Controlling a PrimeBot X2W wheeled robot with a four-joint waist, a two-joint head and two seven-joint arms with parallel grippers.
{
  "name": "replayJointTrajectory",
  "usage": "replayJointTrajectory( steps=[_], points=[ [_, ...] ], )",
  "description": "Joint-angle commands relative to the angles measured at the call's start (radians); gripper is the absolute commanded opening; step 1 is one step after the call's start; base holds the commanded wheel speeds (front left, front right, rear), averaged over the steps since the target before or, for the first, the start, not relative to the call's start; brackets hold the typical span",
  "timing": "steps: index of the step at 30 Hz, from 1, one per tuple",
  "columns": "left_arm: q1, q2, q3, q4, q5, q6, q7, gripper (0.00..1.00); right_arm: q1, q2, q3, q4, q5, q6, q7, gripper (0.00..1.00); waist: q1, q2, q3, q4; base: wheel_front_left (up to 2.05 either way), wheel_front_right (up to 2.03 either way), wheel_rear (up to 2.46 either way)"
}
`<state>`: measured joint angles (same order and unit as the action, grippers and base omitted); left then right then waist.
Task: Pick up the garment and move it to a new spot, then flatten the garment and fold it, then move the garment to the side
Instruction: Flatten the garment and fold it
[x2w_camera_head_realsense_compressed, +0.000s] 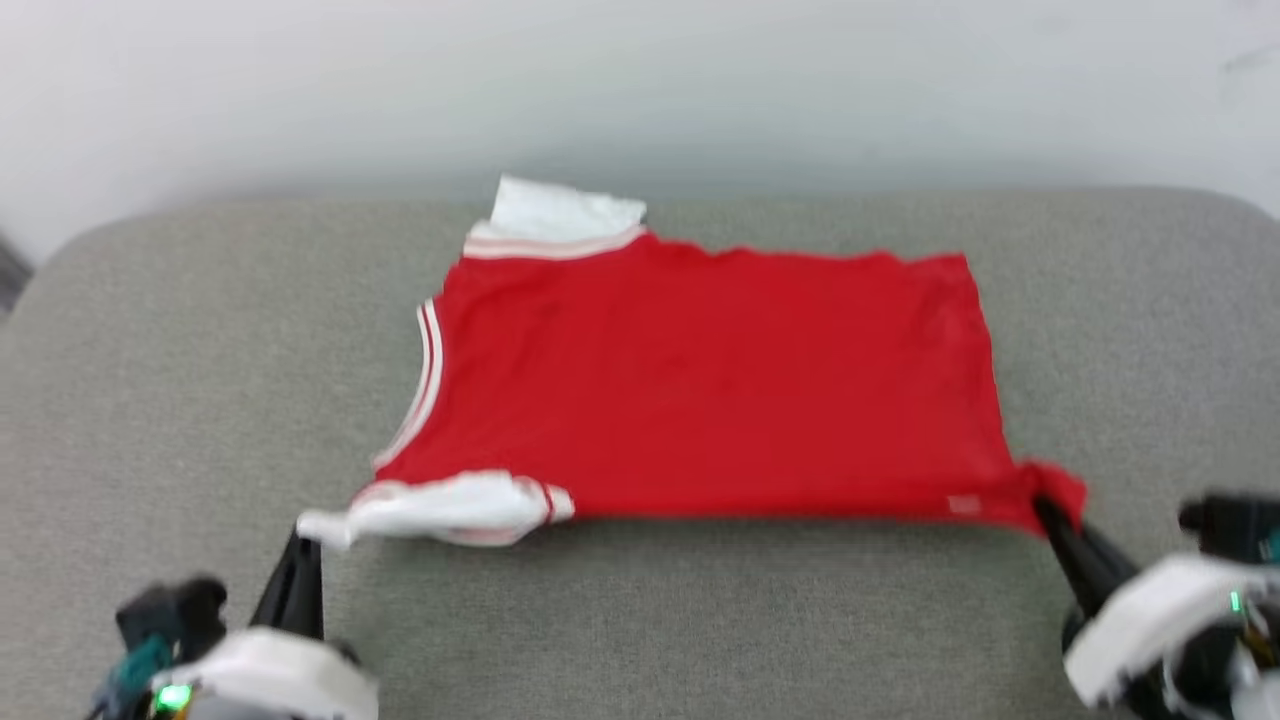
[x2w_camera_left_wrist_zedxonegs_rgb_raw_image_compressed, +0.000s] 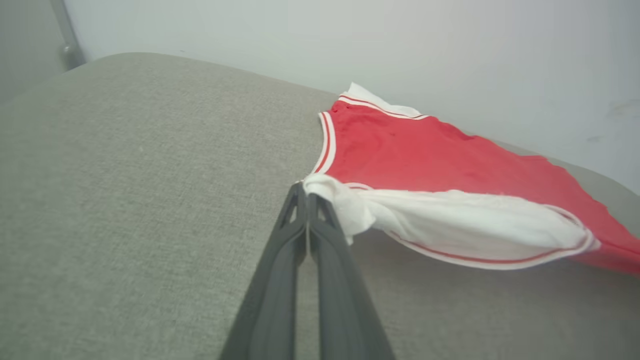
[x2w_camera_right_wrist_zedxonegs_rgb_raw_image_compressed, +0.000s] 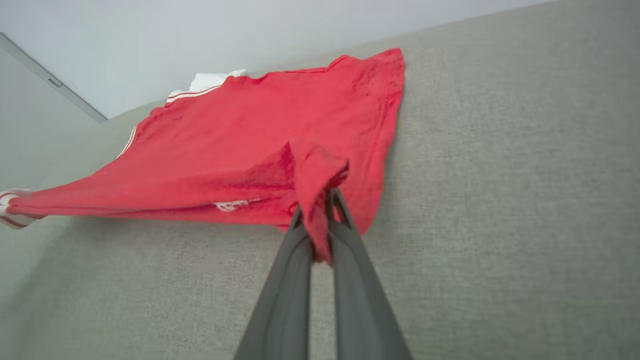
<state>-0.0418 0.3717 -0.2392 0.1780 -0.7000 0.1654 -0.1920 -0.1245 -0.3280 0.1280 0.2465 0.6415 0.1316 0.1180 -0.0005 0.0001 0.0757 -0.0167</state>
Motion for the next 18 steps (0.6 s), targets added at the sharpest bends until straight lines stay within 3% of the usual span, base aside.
replayJointTrajectory(
  steps=[1, 7, 10, 13, 18],
  points=[
    [0.043, 0.013, 0.01, -0.042, -0.004, 0.024, 0.012, 0.0, 0.05, 0.013, -0.029, -0.033, -0.011, -0.002, 0.011, 0.0, 0.0005, -0.0001, -0.028, 0.01, 0.0, 0.0, 0.0],
    [0.246, 0.046, 0.03, -0.316, -0.014, 0.142, 0.104, 0.0, 0.287, 0.107, -0.164, -0.275, -0.087, -0.002, 0.127, 0.0, 0.0005, -0.0001, -0.058, 0.025, 0.0, 0.0, 0.0],
    [0.286, 0.069, 0.037, -0.419, -0.006, 0.179, 0.144, 0.0, 0.353, 0.144, -0.204, -0.389, -0.123, -0.002, 0.206, 0.0, 0.0005, -0.0001, -0.059, 0.028, 0.0, 0.0, 0.0],
    [0.272, 0.092, 0.033, -0.466, 0.001, 0.186, 0.179, 0.0, 0.368, 0.173, -0.223, -0.454, -0.156, -0.002, 0.292, 0.0, 0.0005, -0.0001, -0.052, 0.023, 0.0, 0.0, 0.0],
    [0.156, 0.103, -0.005, -0.427, 0.002, 0.146, 0.224, 0.0, 0.283, 0.172, -0.222, -0.452, -0.223, -0.001, 0.408, 0.0, 0.0005, -0.0001, -0.013, 0.008, 0.0, 0.0, 0.0]
  ],
)
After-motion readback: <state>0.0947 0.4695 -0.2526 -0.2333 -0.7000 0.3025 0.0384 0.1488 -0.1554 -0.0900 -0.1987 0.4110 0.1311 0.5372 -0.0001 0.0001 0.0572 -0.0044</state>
